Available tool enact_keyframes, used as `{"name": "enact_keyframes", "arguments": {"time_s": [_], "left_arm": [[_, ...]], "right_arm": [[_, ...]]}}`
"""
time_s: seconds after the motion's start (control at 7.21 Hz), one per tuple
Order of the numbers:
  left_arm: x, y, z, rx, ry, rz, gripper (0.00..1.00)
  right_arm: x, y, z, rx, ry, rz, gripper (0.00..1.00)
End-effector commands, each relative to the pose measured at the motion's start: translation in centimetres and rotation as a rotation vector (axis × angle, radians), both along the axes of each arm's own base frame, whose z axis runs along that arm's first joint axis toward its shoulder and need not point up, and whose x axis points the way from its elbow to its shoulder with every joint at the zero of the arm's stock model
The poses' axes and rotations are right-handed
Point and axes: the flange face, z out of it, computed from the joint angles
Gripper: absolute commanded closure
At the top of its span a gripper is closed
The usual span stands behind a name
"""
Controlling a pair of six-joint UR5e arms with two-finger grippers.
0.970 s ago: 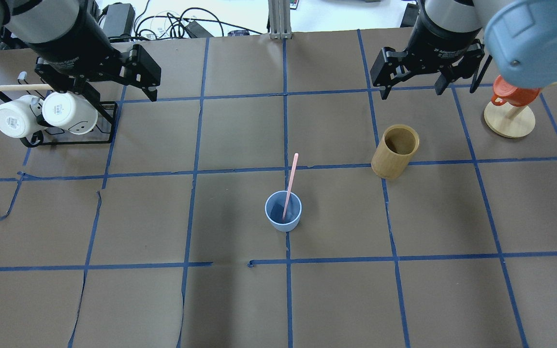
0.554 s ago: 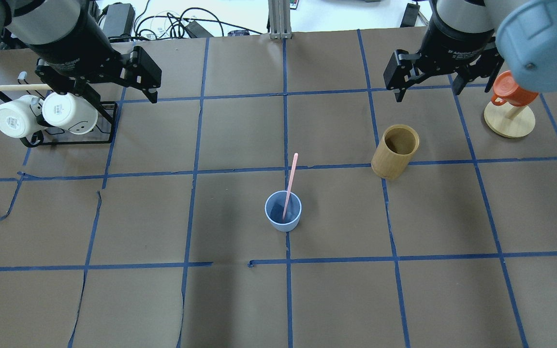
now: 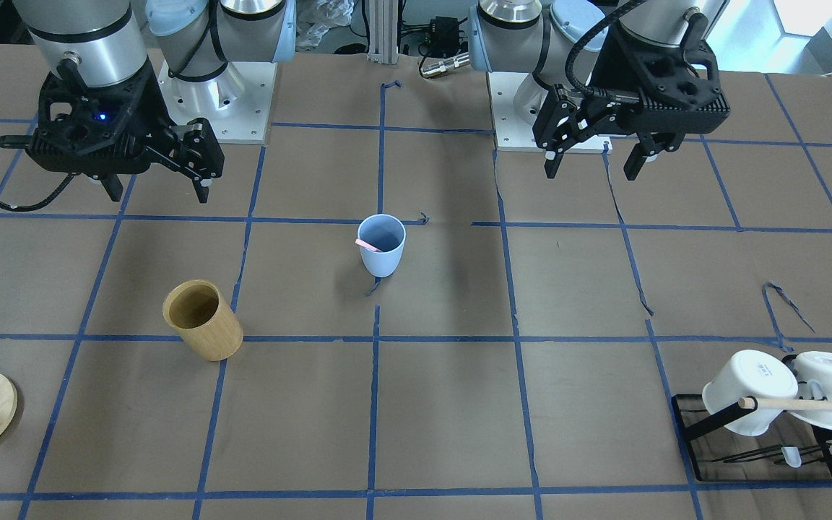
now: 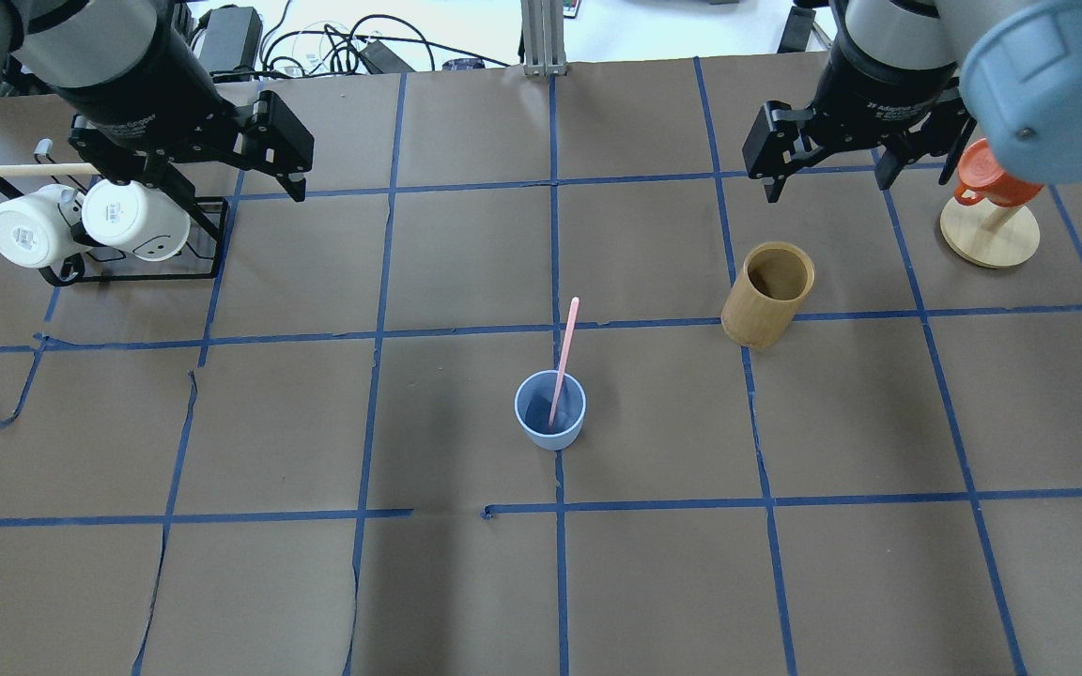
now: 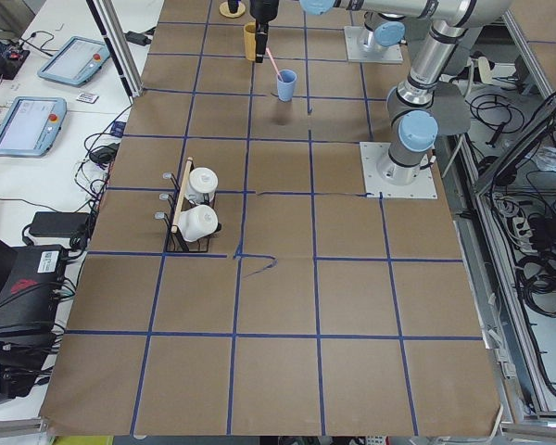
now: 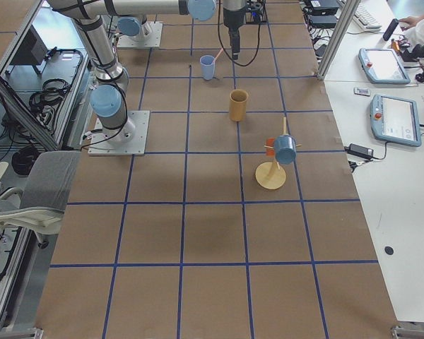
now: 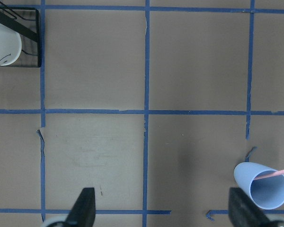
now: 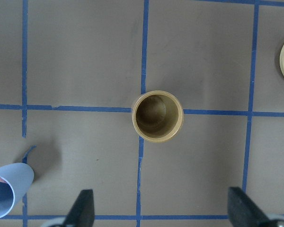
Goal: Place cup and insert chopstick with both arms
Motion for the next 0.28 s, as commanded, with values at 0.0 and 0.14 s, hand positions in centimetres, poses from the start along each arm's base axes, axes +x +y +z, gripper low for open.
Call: {"name": "enact_keyframes", "arguments": {"time_s": [0.0,0.14], "left_arm": [[-0.01,0.0,0.0,0.0,0.002,0.0,0.0],[-0.01,0.0,0.0,0.0,0.002,0.0,0.0]], "right_arm": [[0.02,0.1,-0.19,0.003,-0.003,-0.005,0.0],[0.04,0.14,-0.3,0.007,-0.004,-0.005,0.0]]}}
